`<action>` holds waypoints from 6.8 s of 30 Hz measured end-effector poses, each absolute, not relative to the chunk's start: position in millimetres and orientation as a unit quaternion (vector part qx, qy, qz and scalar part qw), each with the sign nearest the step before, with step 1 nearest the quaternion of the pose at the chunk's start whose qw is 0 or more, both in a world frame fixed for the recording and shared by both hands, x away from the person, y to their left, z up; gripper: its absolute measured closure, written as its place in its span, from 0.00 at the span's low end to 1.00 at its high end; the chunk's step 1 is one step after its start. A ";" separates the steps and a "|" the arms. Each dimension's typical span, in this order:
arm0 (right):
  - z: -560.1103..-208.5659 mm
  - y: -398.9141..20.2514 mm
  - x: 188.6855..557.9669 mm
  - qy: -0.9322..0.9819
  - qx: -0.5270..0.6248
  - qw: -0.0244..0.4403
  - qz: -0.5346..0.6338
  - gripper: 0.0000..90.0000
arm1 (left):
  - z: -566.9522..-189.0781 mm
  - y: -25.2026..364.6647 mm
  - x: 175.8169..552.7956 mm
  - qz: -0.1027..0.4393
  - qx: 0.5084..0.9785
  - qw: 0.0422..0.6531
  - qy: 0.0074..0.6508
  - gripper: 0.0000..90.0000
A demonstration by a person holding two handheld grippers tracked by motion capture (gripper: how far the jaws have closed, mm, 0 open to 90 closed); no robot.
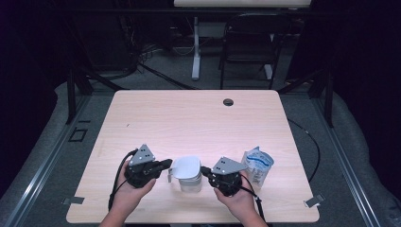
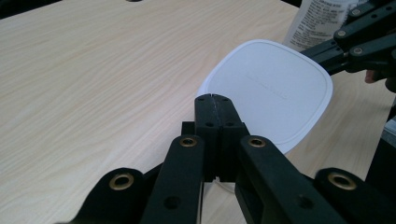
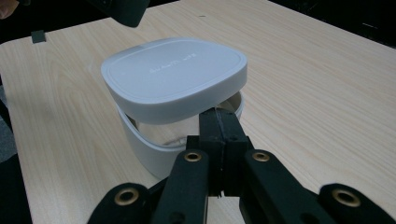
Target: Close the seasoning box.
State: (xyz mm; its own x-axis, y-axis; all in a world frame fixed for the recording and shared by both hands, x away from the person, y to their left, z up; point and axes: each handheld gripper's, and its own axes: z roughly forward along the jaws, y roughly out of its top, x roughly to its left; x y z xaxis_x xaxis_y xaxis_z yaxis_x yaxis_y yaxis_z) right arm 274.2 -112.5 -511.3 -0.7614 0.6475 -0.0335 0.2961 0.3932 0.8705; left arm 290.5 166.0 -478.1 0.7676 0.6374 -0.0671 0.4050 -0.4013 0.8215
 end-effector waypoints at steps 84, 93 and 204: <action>-475.2 -78.8 274.5 0.819 0.254 0.190 0.477 1.00 | -496.3 204.8 304.3 0.137 0.799 0.454 0.371 0.76; -471.8 -75.2 275.0 0.819 0.252 0.191 0.479 1.00 | -495.9 206.1 304.4 0.143 0.798 0.452 0.371 0.76; -446.9 -150.7 258.9 0.784 0.303 0.232 0.490 0.65 | -498.7 219.3 308.1 0.150 0.783 0.452 0.400 0.68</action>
State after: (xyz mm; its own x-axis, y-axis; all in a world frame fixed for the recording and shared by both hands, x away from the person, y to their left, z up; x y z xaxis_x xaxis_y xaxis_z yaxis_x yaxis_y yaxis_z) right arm 258.9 -150.7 -446.9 -0.7086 0.7024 -0.0666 0.2483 0.3366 0.9083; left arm 308.1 219.3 -498.7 0.6358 0.7614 -0.1268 0.4906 -0.2718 0.8279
